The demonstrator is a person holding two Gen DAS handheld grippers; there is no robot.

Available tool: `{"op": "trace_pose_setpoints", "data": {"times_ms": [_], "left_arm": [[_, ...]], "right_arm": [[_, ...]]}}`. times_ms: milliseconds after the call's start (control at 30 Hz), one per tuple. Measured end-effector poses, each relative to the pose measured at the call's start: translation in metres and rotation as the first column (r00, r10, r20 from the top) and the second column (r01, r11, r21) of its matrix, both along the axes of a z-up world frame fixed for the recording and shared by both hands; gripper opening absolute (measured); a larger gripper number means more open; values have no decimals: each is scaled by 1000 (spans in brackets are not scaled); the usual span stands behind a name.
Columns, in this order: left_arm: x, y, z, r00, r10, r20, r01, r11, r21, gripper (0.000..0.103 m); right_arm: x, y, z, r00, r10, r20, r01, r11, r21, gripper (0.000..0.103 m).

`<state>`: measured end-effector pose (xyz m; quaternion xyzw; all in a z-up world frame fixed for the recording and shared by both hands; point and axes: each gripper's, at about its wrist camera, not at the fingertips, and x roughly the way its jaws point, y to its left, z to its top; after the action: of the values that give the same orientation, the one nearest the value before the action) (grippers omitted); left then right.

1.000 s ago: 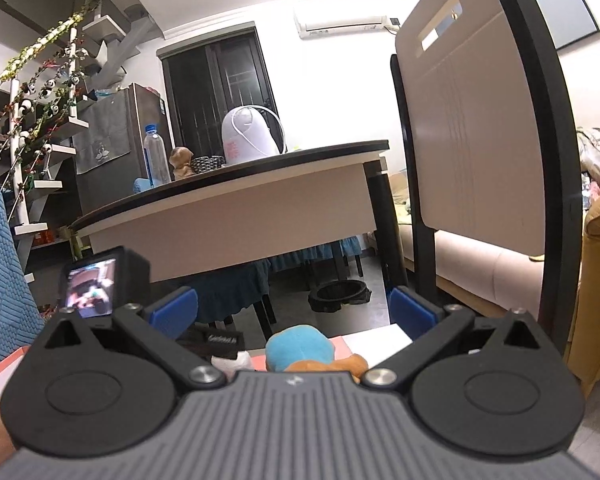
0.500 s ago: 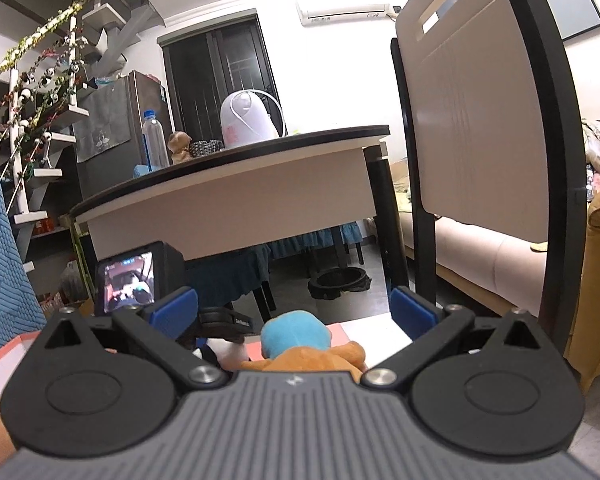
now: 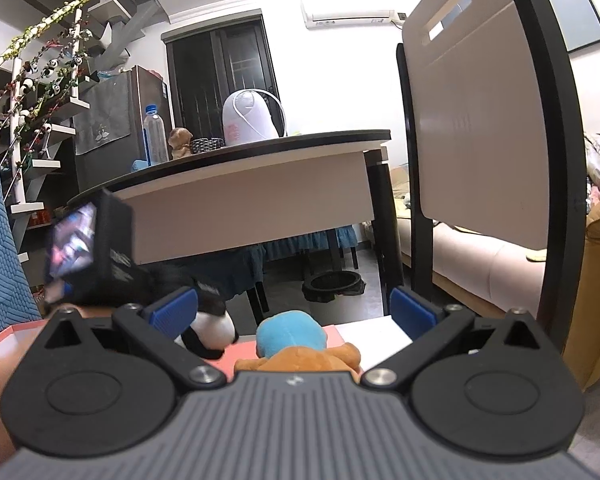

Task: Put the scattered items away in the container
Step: 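Lower the left gripper onto the panda plush and grasp it, then carry the panda plush into the pink box and open the left gripper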

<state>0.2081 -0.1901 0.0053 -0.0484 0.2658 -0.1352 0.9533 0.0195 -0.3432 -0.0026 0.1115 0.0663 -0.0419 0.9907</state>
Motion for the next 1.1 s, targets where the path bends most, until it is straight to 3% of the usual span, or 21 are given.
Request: {"op": "trace_pose_setpoints", "data": {"times_ms": [233, 400, 533, 767, 933, 1100], "left_arm": [[-28, 45, 44, 997, 40, 68, -35, 997, -70, 43], [-34, 98, 54, 988, 141, 62, -136, 987, -81, 43], [-31, 148, 52, 970, 244, 17, -242, 966, -90, 43], [-9, 207, 31, 925, 375, -67, -377, 926, -31, 43], [22, 228, 7, 905, 379, -192, -392, 919, -33, 43], [42, 217, -3, 902, 370, -222, -378, 926, 9, 44]], "right_arm": [[3, 11, -5, 1000, 17, -9, -17, 1000, -16, 103], [11, 20, -4, 998, 54, -22, -54, 998, 16, 103], [17, 32, -8, 995, 88, -46, -87, 996, 20, 103], [31, 51, -21, 979, 163, -124, -161, 987, 25, 103], [40, 64, -26, 968, 202, -150, -202, 979, 18, 103], [44, 70, -26, 961, 225, -160, -224, 974, 22, 103]]}}
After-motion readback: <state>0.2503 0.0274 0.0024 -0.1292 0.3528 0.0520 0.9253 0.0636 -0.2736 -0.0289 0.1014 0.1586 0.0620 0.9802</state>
